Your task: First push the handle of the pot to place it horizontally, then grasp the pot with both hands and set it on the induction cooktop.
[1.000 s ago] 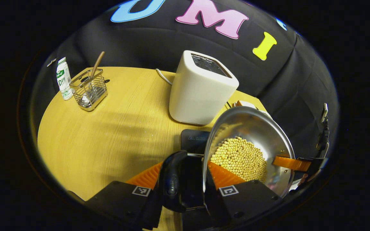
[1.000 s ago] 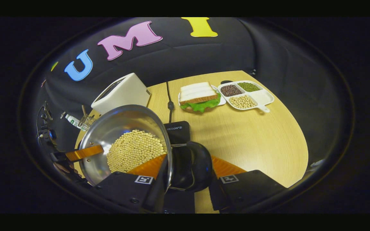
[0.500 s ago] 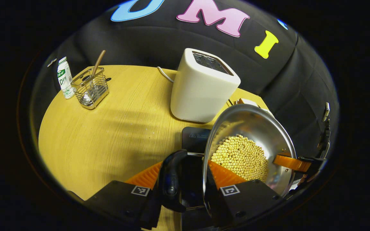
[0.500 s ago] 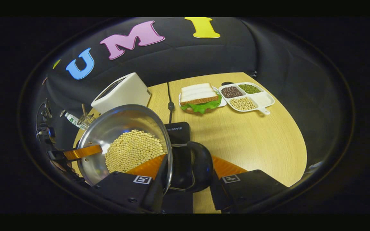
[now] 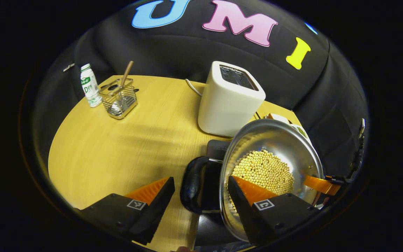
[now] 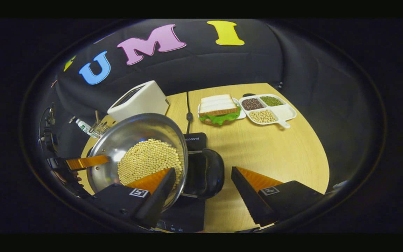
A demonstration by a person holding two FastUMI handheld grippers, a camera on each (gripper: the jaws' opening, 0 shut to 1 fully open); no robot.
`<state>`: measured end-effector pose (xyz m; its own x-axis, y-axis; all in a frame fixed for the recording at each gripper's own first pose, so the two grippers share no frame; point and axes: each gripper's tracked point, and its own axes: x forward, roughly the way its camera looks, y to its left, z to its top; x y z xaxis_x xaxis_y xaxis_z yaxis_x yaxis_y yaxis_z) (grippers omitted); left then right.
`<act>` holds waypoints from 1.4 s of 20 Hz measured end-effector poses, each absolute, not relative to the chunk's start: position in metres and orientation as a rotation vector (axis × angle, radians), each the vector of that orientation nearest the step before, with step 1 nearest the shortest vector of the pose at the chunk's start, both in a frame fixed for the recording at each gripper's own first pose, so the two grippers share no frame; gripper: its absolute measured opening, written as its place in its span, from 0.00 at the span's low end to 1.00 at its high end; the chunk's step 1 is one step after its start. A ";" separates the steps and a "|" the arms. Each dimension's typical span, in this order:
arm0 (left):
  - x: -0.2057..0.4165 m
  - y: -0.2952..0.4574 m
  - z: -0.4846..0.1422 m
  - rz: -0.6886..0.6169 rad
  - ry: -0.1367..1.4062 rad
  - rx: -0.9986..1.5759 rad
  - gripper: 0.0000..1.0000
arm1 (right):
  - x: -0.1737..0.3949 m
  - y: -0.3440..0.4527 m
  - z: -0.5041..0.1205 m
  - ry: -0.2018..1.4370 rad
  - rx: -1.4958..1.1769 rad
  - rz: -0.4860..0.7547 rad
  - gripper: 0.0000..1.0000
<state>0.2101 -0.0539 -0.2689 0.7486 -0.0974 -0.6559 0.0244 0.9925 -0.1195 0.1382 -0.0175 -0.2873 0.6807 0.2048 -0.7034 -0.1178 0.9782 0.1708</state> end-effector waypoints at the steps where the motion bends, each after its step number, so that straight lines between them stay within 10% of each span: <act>1: 0.203 -0.052 -0.260 -0.064 0.707 -0.097 0.96 | 0.135 -0.019 -0.279 0.780 0.114 0.181 0.99; 20: 0.032 0.003 -0.045 -0.094 0.130 0.068 0.95 | -0.016 -0.015 -0.064 0.131 -0.010 0.004 0.98; 28: -0.038 0.031 -0.053 -0.053 0.003 0.131 0.95 | -0.090 -0.010 -0.045 0.026 0.015 -0.010 0.99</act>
